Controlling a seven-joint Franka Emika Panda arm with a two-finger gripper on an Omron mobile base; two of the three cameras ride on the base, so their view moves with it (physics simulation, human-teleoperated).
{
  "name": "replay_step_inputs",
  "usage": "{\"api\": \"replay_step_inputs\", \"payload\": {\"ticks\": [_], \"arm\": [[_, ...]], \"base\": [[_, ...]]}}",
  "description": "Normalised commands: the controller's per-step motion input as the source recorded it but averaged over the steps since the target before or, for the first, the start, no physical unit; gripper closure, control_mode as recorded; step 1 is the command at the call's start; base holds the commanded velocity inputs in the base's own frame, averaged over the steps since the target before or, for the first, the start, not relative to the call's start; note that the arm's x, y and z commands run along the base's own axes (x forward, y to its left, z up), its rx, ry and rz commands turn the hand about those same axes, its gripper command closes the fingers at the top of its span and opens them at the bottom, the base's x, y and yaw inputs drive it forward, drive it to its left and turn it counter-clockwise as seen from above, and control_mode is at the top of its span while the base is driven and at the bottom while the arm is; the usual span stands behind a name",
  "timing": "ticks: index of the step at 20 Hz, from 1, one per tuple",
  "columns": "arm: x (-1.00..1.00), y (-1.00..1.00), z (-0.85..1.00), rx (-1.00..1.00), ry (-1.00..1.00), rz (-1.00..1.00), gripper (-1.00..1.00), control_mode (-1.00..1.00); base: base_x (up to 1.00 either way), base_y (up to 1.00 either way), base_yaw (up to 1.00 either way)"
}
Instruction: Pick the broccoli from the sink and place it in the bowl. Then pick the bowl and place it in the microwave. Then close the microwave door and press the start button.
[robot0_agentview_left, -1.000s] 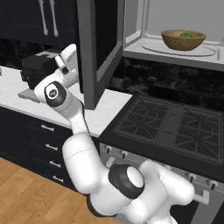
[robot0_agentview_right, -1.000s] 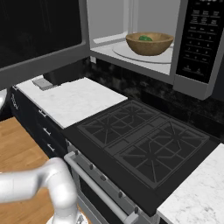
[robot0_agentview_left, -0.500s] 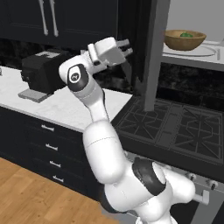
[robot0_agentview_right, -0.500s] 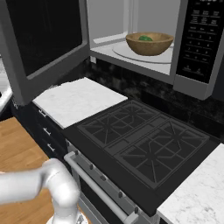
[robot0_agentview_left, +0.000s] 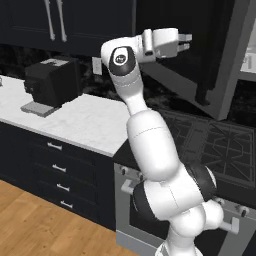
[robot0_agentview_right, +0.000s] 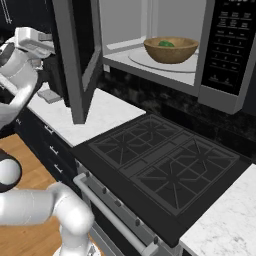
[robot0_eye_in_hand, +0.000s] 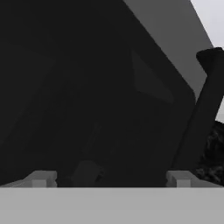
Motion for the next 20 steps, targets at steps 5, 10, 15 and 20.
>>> {"api": "replay_step_inputs", "payload": {"ticks": [5, 10, 15, 20], "arm": [[0.33, -0.92, 0.0, 0.33, 0.11, 0.11, -1.0, -1.0], [0.26, -0.84, -0.01, 0.35, -0.04, 0.22, -1.0, -1.0], [-0.01, -0.42, -0.37, 0.44, -0.67, 0.33, -1.0, -1.0], [0.5, -0.45, -0.28, 0.29, -0.72, 0.31, -1.0, -1.0]], "base": [[0.0, 0.0, 0.0], [0.0, 0.0, 0.0], [0.0, 0.0, 0.0], [0.0, 0.0, 0.0]]}}
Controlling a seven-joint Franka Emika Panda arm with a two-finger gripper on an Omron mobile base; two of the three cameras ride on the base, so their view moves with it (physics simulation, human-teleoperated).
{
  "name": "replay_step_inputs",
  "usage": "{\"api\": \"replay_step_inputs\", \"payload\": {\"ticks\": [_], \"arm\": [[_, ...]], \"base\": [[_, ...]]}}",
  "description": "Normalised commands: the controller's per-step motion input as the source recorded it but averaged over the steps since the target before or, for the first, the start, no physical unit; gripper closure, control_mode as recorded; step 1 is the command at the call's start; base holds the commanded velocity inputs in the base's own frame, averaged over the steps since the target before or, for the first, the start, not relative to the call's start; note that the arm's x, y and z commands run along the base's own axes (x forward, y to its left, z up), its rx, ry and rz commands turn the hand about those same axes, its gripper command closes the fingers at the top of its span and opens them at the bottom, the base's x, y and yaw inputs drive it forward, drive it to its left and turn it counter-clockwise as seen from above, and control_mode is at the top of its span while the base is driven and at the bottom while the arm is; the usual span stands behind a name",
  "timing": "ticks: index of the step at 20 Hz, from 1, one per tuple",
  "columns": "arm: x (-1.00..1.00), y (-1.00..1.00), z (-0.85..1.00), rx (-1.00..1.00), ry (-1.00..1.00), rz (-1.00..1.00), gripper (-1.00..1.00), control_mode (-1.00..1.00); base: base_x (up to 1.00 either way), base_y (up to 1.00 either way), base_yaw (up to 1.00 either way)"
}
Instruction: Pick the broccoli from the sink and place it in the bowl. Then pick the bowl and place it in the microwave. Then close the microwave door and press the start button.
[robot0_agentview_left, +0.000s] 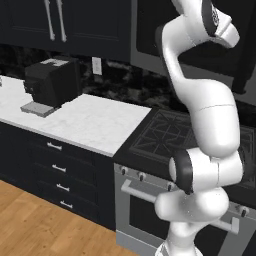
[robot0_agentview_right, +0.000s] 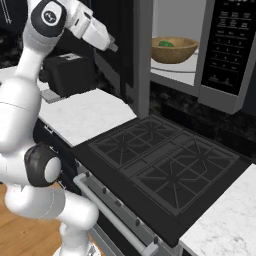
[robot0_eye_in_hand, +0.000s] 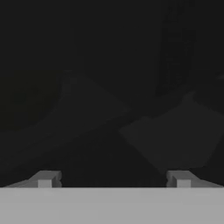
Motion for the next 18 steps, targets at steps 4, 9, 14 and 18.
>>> {"api": "replay_step_inputs", "payload": {"ticks": [4, 9, 14, 18], "arm": [[0.54, -0.55, -0.26, 0.16, -0.62, 0.26, -1.0, -1.0], [0.49, -0.44, -0.42, 0.01, -0.67, 0.24, -1.0, -1.0], [0.51, -0.32, -0.04, -0.03, -0.27, 0.03, -1.0, -1.0], [0.6, -0.44, -0.07, -0.11, -0.12, 0.0, -1.0, -1.0]], "base": [[0.0, 0.0, 0.0], [0.0, 0.0, 0.0], [0.0, 0.0, 0.0], [0.0, 0.0, 0.0]]}}
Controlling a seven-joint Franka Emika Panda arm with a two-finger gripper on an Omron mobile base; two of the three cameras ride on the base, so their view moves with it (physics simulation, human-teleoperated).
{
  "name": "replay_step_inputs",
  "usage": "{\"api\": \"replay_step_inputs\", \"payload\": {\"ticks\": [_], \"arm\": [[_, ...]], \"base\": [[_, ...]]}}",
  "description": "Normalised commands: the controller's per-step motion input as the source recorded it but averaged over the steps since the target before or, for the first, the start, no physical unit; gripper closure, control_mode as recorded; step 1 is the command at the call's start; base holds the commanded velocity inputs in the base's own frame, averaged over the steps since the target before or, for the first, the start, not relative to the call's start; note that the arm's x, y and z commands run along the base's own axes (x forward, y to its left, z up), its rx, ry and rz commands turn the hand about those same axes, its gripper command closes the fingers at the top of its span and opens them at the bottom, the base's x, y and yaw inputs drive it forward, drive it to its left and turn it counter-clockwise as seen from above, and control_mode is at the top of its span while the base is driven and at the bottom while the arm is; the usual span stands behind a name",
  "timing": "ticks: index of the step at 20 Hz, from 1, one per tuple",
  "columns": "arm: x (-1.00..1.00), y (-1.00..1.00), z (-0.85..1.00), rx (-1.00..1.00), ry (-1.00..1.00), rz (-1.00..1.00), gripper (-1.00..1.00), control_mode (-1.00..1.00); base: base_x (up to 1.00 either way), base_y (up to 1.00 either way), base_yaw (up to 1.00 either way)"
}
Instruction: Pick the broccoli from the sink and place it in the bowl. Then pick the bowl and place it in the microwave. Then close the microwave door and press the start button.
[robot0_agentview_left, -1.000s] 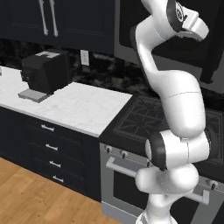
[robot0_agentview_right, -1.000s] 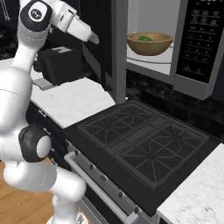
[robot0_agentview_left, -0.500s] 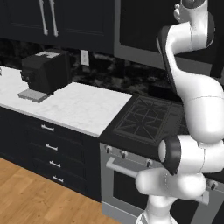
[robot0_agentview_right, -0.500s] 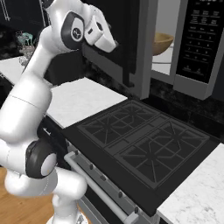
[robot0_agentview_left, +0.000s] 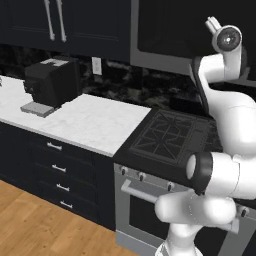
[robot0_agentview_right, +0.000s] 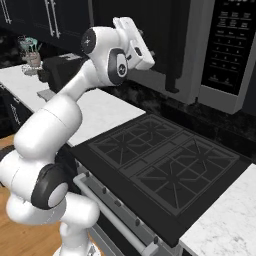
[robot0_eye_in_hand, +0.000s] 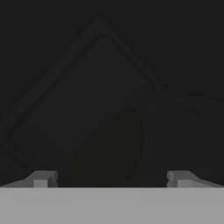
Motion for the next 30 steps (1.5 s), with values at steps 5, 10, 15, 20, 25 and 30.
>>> {"api": "replay_step_inputs", "payload": {"ticks": [5, 10, 15, 20, 25, 30], "arm": [[0.43, -0.54, 0.0, -0.05, -0.19, 0.0, -1.0, -1.0], [0.29, -0.38, -0.64, -0.1, -0.44, 0.0, -1.0, -1.0], [0.28, -0.12, -0.46, -0.03, -0.15, 0.0, -1.0, -1.0], [-0.18, 0.14, 0.22, -0.01, 0.12, 0.0, -1.0, -1.0], [-0.58, 0.01, 0.75, 0.0, 0.22, 0.0, -1.0, -1.0], [-0.7, 0.0, 0.54, 0.0, 0.27, 0.04, -1.0, -1.0]], "base": [[0.0, 0.0, 0.0], [0.0, 0.0, 0.0], [0.0, 0.0, 0.0], [0.0, 0.0, 0.0], [0.0, 0.0, 0.0], [0.0, 0.0, 0.0]]}}
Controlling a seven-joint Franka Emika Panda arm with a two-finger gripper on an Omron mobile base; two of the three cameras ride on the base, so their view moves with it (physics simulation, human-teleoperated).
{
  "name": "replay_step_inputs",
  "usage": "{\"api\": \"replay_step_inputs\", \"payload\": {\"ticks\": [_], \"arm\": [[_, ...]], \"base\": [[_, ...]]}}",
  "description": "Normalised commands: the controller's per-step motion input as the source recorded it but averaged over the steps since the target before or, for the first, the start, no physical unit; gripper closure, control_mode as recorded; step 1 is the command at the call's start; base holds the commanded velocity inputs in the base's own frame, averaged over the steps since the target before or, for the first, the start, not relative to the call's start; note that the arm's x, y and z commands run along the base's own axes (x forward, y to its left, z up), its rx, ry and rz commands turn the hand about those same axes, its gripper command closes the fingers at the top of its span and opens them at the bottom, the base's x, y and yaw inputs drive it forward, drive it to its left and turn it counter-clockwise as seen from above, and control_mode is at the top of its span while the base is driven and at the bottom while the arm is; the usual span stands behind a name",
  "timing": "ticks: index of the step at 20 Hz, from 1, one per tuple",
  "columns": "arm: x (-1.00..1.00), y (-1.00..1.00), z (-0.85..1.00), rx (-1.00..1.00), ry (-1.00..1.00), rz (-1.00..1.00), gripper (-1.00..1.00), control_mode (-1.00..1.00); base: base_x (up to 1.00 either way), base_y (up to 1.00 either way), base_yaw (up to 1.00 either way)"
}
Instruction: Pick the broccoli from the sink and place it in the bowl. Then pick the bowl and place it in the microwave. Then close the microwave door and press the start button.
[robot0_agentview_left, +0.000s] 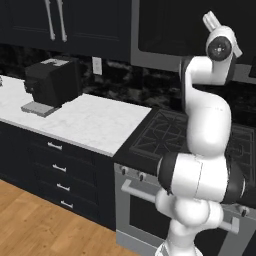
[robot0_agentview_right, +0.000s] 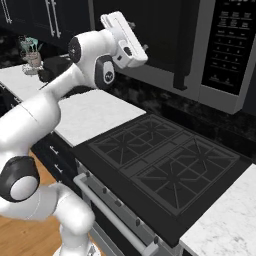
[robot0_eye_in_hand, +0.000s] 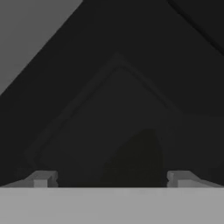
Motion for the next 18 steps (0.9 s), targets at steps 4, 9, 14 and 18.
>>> {"api": "replay_step_inputs", "payload": {"ticks": [4, 9, 14, 18], "arm": [[-0.6, 0.0, 0.03, 0.0, 0.33, 0.16, -1.0, -1.0], [-0.65, 0.0, -0.18, -0.26, 0.16, 0.24, 1.0, -1.0], [-0.68, -0.01, -0.05, -0.3, 0.09, 0.14, 1.0, -1.0], [-0.52, -0.01, -0.05, -0.33, -0.1, 0.03, 1.0, -1.0]], "base": [[0.0, 0.0, 0.0], [0.0, 0.0, 0.0], [0.0, 0.0, 0.0], [0.0, 0.0, 0.0]]}}
